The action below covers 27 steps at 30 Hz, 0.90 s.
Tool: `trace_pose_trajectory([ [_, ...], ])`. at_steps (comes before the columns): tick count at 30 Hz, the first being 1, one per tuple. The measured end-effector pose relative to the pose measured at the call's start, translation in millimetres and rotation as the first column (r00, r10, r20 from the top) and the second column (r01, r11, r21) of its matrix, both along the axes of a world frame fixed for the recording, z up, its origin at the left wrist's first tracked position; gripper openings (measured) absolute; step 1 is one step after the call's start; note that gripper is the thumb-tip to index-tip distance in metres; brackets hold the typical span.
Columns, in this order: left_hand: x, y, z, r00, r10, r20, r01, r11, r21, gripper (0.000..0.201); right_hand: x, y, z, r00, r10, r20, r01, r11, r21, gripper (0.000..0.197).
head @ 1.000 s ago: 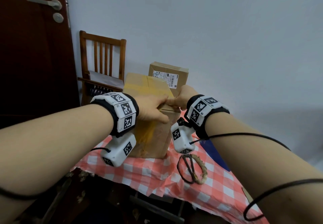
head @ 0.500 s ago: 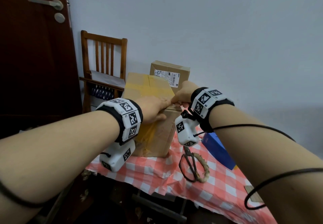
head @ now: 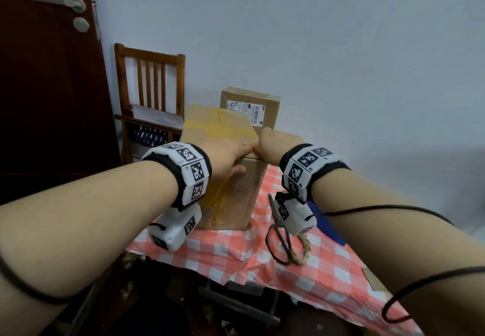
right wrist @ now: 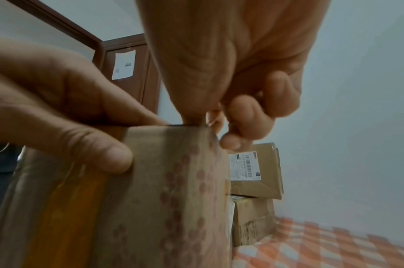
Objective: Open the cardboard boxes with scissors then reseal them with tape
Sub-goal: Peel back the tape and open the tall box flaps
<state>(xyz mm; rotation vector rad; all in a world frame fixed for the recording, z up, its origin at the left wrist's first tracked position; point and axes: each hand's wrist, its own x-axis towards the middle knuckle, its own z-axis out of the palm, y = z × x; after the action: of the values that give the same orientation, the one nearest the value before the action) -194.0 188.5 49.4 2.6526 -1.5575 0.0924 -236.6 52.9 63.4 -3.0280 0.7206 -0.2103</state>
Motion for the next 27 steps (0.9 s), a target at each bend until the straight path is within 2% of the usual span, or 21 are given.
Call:
trace_pose_trajectory([
  [2,-3.3,-0.4,1.2,1.0,0.011,-0.006,-0.011,1.0,0.008,0.058,-5.7,-0.9,-3.8,0.993,-0.11,0.053,0.093,0.963,0.254,0.043],
  [3,-4.4,0.4,1.7,1.0,0.02,-0.004,-0.02,1.0,0.01,0.056,-9.8,-2.2,-5.0,0.987,-0.147,0.066,0.115,0.932,0.343,0.045],
  [4,-4.2,2.0,2.6,1.0,0.029,-0.003,-0.029,1.0,0.005,0.055,-14.0,-3.5,-4.0,0.987,-0.152,0.056,0.122,0.921,0.369,0.037],
  [5,-4.0,3.2,3.1,0.999,0.035,-0.012,-0.035,0.999,0.0,0.055,-19.3,-6.2,-3.5,0.99,-0.135,0.038,0.114,0.934,0.338,0.02],
  [6,-4.3,3.6,2.8,0.999,0.037,-0.027,-0.037,0.999,-0.001,0.056,-25.1,-10.1,-4.2,0.992,-0.117,0.042,0.1,0.952,0.29,0.013],
  [8,-4.8,4.5,2.5,0.999,0.034,-0.032,-0.034,0.999,0.0,0.057,-31.6,-12.9,-5.3,0.984,-0.091,0.153,0.061,0.98,0.189,0.02],
  [10,-5.5,5.8,2.9,0.999,0.021,-0.031,-0.021,1.0,-0.001,0.056,-27.6,-6.1,-6.3,0.948,-0.009,0.319,-0.044,0.986,0.16,0.021],
  [11,-6.0,5.2,2.6,0.999,0.015,-0.031,-0.016,1.0,-0.005,0.056,-23.4,-1.2,-8.1,0.937,0.034,0.347,-0.092,0.984,0.153,0.023],
  [14,-8.2,5.1,2.7,0.999,0.005,-0.033,-0.006,0.999,-0.032,0.055,-10.9,10.0,-15.7,0.968,0.024,0.249,-0.079,0.974,0.212,0.032],
  [19,-9.7,11.3,-0.4,0.998,0.013,-0.062,-0.02,0.993,-0.12,0.055,-6.2,5.0,-25.0,0.976,-0.009,0.217,-0.061,0.948,0.313,0.041],
  [25,-7.2,12.8,-4.7,0.983,0.129,-0.131,-0.162,0.945,-0.286,0.045,-13.0,1.3,-21.2,0.961,-0.106,0.256,-0.07,0.8,0.596,0.035],
  [27,-5.5,12.4,-1.8,0.98,0.143,-0.142,-0.183,0.926,-0.331,0.037,-12.4,1.1,-17.7,0.97,-0.1,0.222,-0.052,0.806,0.59,0.032],
])
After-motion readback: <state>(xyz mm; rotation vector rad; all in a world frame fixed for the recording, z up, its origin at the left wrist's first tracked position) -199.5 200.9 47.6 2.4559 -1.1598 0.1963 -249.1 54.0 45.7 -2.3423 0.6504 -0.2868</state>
